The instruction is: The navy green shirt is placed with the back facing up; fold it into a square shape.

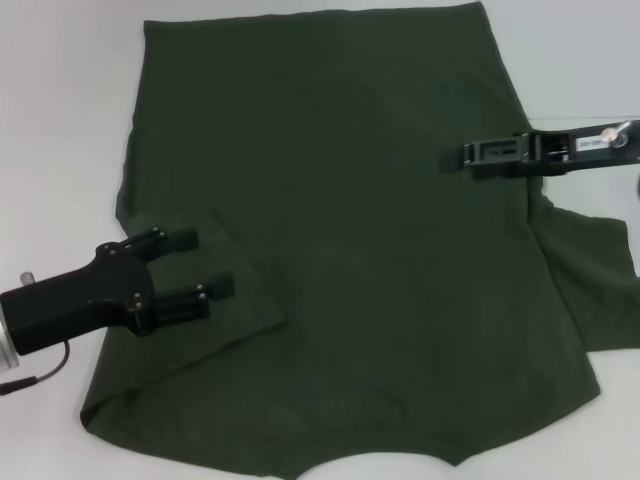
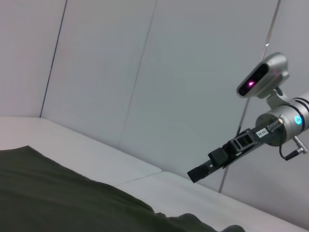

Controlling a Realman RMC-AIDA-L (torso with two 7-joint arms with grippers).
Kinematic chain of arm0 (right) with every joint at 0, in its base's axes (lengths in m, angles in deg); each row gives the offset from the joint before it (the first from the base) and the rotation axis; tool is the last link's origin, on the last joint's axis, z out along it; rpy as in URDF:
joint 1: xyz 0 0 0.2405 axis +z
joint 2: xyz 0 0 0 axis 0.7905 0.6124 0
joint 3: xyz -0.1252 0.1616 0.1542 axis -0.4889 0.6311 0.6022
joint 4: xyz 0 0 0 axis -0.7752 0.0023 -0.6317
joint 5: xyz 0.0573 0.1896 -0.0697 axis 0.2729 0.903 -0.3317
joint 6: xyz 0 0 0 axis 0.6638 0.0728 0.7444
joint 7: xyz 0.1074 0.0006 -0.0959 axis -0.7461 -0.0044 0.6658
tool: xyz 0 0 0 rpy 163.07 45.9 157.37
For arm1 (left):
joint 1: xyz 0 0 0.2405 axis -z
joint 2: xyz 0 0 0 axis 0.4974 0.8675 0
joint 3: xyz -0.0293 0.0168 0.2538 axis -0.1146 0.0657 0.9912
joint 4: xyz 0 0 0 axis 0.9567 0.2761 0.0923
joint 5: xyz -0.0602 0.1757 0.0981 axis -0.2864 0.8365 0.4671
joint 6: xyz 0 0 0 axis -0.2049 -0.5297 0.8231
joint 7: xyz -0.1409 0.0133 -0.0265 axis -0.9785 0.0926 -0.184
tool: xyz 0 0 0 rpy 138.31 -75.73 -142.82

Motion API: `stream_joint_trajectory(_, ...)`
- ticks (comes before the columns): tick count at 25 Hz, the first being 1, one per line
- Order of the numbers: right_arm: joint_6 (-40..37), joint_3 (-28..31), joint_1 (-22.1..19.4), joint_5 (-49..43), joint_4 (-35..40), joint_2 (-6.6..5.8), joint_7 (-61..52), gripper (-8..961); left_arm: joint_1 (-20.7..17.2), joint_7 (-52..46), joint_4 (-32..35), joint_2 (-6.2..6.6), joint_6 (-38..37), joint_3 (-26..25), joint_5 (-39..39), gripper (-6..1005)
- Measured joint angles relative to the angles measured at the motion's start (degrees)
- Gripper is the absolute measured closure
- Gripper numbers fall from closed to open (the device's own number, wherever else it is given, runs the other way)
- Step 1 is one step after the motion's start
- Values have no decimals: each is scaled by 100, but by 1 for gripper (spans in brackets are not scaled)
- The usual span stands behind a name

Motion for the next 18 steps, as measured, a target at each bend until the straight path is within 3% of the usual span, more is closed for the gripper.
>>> stream_joint_trajectory(8,-968,1109,-20,-1358,238,-186,-1340,19,140,149,-135,3,26,89,25,87)
stream_joint_trajectory(18,-1640,1860,-375,-2562,681,-376,-1896,19,194,137,-137,22,56,293,38,87)
